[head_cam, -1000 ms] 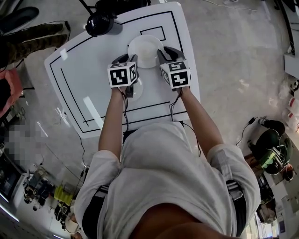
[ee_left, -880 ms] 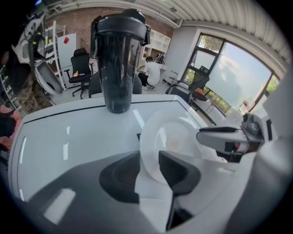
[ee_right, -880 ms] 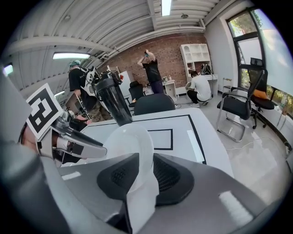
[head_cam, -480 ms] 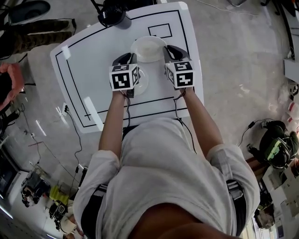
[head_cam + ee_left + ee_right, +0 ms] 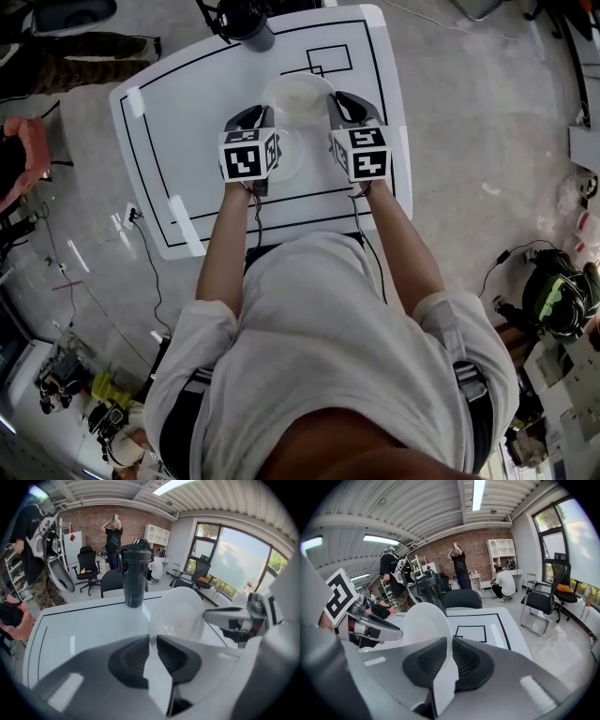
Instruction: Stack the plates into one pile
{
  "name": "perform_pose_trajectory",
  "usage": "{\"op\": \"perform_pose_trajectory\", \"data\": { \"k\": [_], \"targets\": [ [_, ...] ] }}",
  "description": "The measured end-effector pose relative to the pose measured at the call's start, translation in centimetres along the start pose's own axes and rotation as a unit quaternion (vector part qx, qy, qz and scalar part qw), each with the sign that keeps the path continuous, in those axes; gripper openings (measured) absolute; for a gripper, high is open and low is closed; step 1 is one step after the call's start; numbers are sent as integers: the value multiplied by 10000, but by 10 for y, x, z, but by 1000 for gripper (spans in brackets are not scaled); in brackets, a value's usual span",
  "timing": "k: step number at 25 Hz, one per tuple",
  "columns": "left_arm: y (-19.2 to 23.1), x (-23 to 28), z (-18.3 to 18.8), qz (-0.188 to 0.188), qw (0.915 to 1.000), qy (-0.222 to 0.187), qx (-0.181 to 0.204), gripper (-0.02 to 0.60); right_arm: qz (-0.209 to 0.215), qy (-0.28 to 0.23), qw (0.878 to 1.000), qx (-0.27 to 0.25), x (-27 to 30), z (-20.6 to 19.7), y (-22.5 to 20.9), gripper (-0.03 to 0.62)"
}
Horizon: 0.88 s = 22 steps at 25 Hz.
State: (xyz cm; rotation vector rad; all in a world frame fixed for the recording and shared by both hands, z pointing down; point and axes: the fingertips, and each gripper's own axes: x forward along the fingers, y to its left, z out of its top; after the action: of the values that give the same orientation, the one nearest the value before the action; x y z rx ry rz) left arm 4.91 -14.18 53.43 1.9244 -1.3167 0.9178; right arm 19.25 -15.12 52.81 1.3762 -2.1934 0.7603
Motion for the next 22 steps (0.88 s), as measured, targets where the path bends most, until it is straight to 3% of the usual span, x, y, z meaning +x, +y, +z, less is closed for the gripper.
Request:
{"op": "perform_pose_trajectory", "data": {
  "k": [10,22],
  "targets": [
    [24,-26,-20,301,9982,-169,-483,49,474,85,9978,-459,0,-3,37,35],
    [57,-69,-60,390,9964,-282,-702,49,607,61,9952,-769,-7,-5,99,35]
  ]
}}
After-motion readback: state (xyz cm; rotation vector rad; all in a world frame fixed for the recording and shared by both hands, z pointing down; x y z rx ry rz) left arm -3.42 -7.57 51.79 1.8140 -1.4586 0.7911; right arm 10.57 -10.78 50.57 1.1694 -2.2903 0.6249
